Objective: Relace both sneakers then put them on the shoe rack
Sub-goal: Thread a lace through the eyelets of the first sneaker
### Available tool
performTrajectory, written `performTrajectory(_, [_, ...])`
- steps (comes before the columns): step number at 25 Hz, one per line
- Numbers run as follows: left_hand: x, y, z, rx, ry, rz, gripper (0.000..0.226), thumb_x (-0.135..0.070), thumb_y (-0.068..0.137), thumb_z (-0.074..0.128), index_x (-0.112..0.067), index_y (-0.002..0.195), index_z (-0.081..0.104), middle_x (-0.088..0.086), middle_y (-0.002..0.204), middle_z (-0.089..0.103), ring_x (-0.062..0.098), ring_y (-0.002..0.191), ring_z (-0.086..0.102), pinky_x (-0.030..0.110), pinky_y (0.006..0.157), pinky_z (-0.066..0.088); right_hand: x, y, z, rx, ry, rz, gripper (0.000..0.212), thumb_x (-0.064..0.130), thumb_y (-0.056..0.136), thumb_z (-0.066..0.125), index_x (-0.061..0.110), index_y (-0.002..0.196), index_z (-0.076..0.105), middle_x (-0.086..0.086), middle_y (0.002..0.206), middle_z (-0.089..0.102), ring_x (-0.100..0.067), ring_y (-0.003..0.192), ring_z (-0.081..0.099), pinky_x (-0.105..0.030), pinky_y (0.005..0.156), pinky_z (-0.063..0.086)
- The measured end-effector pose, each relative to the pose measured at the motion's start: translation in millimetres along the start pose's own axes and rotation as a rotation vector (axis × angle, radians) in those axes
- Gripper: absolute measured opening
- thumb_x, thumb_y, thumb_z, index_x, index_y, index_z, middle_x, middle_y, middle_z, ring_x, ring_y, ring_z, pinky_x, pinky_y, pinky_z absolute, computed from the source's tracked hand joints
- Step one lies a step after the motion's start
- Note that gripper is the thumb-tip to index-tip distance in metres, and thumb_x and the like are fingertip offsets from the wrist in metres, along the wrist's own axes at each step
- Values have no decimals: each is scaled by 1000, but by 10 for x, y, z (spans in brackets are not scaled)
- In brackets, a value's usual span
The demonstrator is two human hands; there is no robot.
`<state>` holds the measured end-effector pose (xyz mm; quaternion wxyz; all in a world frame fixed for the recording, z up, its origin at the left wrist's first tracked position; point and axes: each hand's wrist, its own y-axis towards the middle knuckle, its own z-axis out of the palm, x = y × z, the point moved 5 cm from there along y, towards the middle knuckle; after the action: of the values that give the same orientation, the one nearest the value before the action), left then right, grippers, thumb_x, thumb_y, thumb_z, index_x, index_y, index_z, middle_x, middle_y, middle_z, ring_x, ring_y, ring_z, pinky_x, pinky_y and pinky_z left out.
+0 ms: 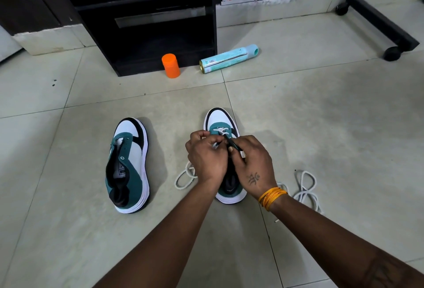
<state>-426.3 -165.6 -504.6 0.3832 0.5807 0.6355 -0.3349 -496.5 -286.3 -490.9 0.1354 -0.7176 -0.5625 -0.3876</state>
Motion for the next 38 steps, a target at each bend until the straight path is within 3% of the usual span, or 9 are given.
performTrajectory(5, [3, -3, 3, -10, 65, 53, 13, -16, 86, 80, -29, 85, 81, -12, 102, 58, 19, 105, 50, 44, 97, 47, -123, 176, -89, 23, 193, 169, 33, 23, 93, 51, 28, 117, 73, 11, 91, 74, -13, 86, 70, -35, 83, 56])
performTrajectory(9, [-15, -24, 2, 34, 128, 94, 12, -17, 88, 78, -28, 90, 81, -9, 107, 58, 20, 107, 51, 44, 95, 47, -258, 430, -83, 179, 270, 146, 15, 13, 94, 67, 24, 95, 77, 12, 84, 75, -9, 79, 71, -34, 77, 59])
performTrajectory(15, [-147, -201, -183, 33, 183, 278, 23, -28, 85, 71, -26, 108, 73, -3, 121, 54, 21, 114, 50, 40, 99, 47, -249, 457, -62, 169, 97, 99, 8, 22, 98, 53, 23, 92, 58, 7, 78, 67, -16, 72, 65, -35, 68, 53])
performTrajectory(17, [-151, -320, -278, -6, 267, 392, 29, -34, 83, 69, -20, 109, 66, 1, 116, 53, 23, 105, 53, 37, 90, 49, -359, 401, -49, 145, 73, 177, 10, 26, 99, 48, 23, 92, 54, 2, 76, 68, -24, 71, 68, -40, 66, 55])
performTrajectory(22, [-65, -387, -310, 36, 325, 389, 21, -40, 94, 58, -19, 90, 59, -3, 95, 59, 24, 75, 63, 42, 61, 53, -708, 315, -108, 252, -426, 350, 18, 21, 98, 46, 7, 104, 57, -17, 96, 71, -42, 90, 66, -38, 69, 47])
performTrajectory(26, [-44, -392, -378, 25, 354, 400, 17, -34, 94, 69, -20, 93, 60, -2, 96, 60, 26, 72, 64, 39, 58, 52, -331, 320, -129, 275, -549, -1, 29, 24, 98, 48, 16, 125, 47, -10, 90, 71, -41, 80, 68, -37, 60, 44])
performTrajectory(29, [-32, -393, -405, 11, 372, 381, 16, -32, 96, 68, -21, 93, 58, -2, 96, 60, 29, 71, 63, 41, 58, 52, -13, 328, -29, 321, -618, -215, 24, 27, 101, 47, 17, 123, 47, -6, 94, 72, -40, 81, 69, -34, 59, 36])
performTrajectory(34, [44, -422, -435, 1, 320, 347, 14, -31, 101, 63, -24, 99, 52, -5, 98, 61, 29, 75, 64, 43, 62, 53, -334, 349, -143, 390, -871, -28, 22, 15, 95, 48, 11, 116, 55, -7, 105, 72, -35, 93, 71, -33, 65, 39])
performTrajectory(38, [133, -428, -435, -5, 281, 313, 15, -38, 104, 59, -26, 102, 49, -8, 97, 63, 26, 75, 65, 45, 64, 54, -181, 347, -158, 330, -719, -90, 30, 22, 97, 48, 13, 126, 49, -7, 100, 71, -38, 88, 69, -33, 62, 36])
